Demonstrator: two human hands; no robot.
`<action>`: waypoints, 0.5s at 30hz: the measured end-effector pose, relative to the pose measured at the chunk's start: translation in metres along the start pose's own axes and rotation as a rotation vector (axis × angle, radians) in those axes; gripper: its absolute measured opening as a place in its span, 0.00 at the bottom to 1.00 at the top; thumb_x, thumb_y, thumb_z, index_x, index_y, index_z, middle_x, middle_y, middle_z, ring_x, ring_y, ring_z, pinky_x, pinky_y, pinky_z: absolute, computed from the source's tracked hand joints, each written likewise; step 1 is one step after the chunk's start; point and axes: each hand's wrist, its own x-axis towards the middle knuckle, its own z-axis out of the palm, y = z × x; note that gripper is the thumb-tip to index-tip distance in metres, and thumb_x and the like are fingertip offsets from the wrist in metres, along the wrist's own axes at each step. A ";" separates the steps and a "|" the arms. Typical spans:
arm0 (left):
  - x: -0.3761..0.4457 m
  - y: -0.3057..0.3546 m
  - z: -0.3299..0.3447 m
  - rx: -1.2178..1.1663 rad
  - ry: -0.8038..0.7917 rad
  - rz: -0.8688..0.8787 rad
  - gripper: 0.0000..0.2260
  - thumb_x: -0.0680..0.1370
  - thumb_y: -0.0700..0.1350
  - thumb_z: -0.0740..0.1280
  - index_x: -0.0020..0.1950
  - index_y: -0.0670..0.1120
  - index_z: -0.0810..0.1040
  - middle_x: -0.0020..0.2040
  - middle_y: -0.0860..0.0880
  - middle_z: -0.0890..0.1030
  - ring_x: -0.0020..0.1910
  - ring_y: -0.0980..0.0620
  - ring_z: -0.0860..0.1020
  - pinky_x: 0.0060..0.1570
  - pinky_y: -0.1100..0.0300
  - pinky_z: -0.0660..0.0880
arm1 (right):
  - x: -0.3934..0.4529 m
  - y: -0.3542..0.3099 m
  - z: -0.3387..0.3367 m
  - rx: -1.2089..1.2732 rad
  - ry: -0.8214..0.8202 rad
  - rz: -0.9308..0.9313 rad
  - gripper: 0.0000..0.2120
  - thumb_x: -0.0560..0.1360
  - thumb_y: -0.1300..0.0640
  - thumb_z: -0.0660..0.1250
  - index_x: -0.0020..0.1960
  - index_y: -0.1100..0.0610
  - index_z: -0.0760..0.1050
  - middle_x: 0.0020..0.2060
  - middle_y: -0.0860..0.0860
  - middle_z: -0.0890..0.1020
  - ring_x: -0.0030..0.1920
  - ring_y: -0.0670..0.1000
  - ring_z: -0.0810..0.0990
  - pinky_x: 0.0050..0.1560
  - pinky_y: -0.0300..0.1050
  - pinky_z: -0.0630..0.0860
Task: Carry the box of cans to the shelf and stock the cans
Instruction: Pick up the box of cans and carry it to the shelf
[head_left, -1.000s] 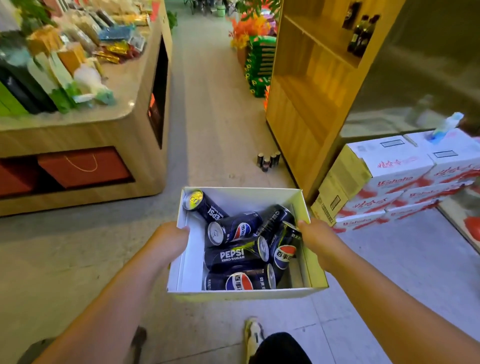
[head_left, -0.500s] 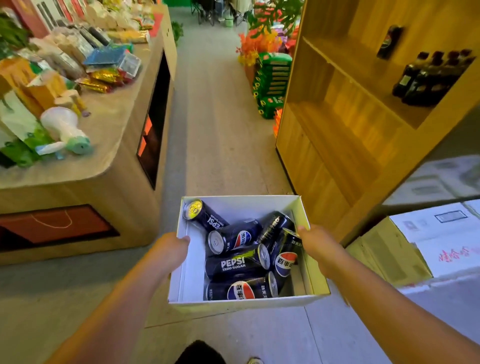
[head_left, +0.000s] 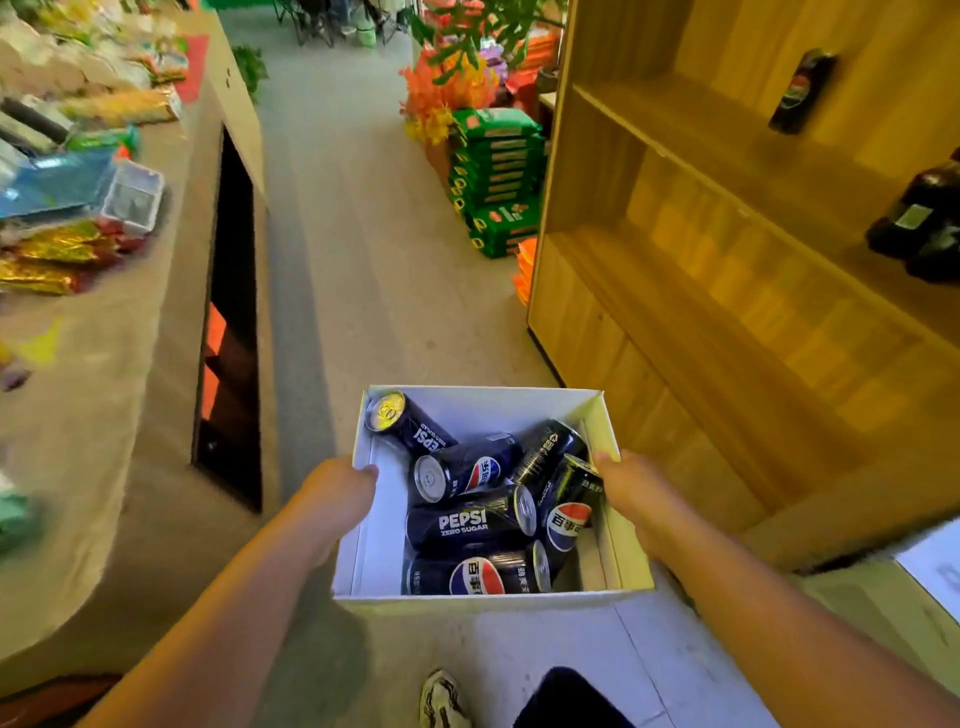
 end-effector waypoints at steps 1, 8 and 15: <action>0.020 0.018 -0.008 0.042 -0.002 0.018 0.14 0.81 0.48 0.60 0.57 0.38 0.76 0.49 0.40 0.80 0.44 0.40 0.78 0.40 0.55 0.71 | 0.011 -0.017 0.003 0.000 0.004 0.024 0.22 0.84 0.49 0.57 0.74 0.58 0.66 0.65 0.58 0.75 0.60 0.56 0.74 0.60 0.52 0.71; 0.152 0.136 -0.022 0.209 -0.023 0.090 0.12 0.82 0.47 0.58 0.41 0.42 0.70 0.35 0.45 0.72 0.31 0.49 0.69 0.31 0.58 0.63 | 0.131 -0.107 0.010 0.082 0.054 0.032 0.21 0.84 0.51 0.55 0.74 0.57 0.65 0.64 0.57 0.76 0.60 0.55 0.75 0.59 0.52 0.73; 0.280 0.248 -0.011 0.301 -0.088 0.129 0.15 0.82 0.43 0.57 0.35 0.45 0.65 0.37 0.43 0.71 0.37 0.46 0.68 0.33 0.57 0.62 | 0.261 -0.183 0.000 0.104 0.101 0.037 0.20 0.85 0.51 0.54 0.72 0.59 0.68 0.61 0.58 0.78 0.54 0.54 0.76 0.50 0.46 0.70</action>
